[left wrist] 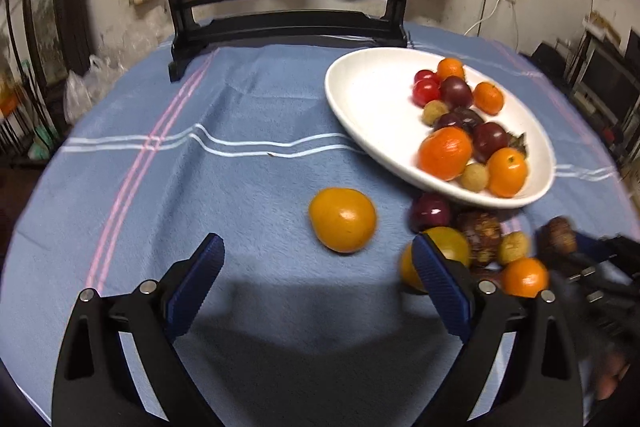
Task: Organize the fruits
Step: 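Grasp a brown mangosteen with the right tool while the left tool grasps a yellow-orange fruit, then carry both fruits onto the plate and open both tools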
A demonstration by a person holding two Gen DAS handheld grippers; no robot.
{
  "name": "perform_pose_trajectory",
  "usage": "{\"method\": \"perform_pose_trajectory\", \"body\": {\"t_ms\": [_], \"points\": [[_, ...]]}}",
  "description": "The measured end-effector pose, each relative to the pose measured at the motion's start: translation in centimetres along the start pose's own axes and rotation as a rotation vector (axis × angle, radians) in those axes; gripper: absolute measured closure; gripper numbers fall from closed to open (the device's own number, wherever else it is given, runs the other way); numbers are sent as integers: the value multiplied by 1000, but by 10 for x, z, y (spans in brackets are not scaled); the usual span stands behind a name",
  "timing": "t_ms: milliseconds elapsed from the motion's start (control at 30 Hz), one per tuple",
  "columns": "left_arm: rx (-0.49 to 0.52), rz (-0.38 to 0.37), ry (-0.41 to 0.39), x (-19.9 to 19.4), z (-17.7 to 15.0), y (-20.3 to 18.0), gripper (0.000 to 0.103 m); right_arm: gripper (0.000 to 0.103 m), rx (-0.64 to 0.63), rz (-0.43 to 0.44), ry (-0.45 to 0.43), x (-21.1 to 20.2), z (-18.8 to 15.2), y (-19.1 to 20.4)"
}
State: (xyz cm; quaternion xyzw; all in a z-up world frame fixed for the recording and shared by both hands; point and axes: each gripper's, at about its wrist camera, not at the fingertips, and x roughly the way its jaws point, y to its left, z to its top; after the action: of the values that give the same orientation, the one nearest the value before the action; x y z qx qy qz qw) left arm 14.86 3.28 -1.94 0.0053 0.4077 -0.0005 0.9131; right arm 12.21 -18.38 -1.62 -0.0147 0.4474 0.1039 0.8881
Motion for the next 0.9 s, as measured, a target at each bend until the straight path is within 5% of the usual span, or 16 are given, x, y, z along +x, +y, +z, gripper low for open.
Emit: {"method": "perform_pose_trajectory", "body": {"t_ms": [200, 433, 600, 900], "points": [[-20, -17, 25, 16, 3, 2, 22, 61, 8, 19, 10, -1, -2, -1], [-71, -114, 46, 28, 7, 3, 64, 61, -13, 12, 8, 1, -1, 5], [-19, -105, -1, 14, 4, -6, 64, 61, 9, 15, -30, -5, 0, 1], [-78, -154, -73, -30, 25, -10, 64, 61, 103, 39, -178, -38, 11, -10]]}}
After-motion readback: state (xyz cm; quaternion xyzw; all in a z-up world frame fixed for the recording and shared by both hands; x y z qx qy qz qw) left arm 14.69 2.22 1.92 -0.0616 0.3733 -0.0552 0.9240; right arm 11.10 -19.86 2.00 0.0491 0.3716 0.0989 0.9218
